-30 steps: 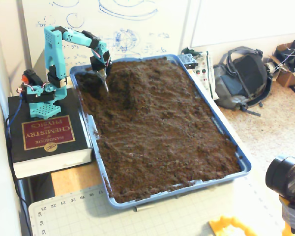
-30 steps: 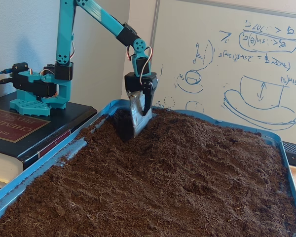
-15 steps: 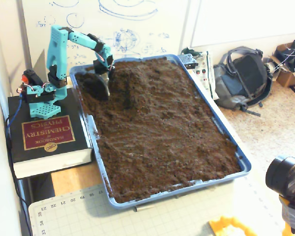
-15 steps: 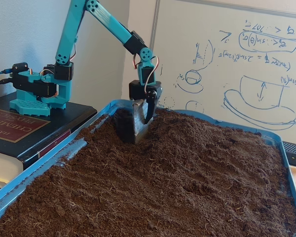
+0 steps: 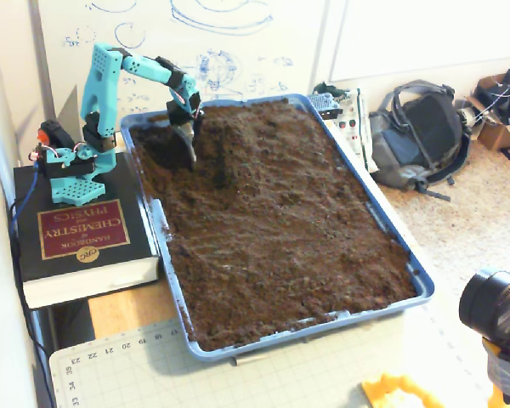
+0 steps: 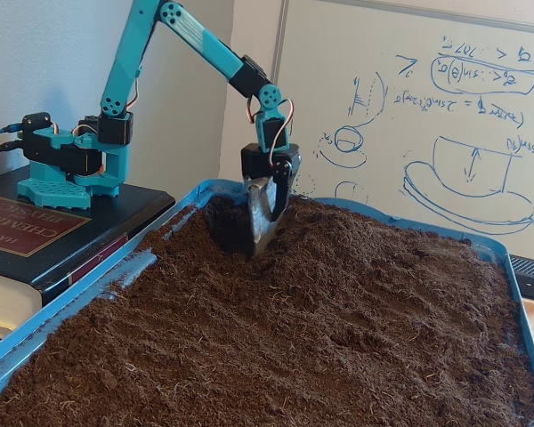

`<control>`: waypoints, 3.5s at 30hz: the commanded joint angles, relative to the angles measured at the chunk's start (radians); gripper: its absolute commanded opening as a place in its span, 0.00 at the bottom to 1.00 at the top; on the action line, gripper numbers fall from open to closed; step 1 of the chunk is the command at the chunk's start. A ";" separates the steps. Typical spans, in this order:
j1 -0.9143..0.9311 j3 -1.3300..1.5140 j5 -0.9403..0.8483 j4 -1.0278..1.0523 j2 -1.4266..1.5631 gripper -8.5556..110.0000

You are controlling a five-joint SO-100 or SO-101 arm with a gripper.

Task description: Build a berm.

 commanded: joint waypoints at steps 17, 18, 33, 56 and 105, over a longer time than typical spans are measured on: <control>0.120 -0.048 0.006 0.000 0.324 0.07; 0.124 -0.025 0.006 0.000 0.351 0.07; 0.172 0.491 -0.184 0.005 0.861 0.07; 0.692 0.497 -0.798 0.407 0.865 0.07; 0.724 0.210 -0.857 -0.098 0.114 0.07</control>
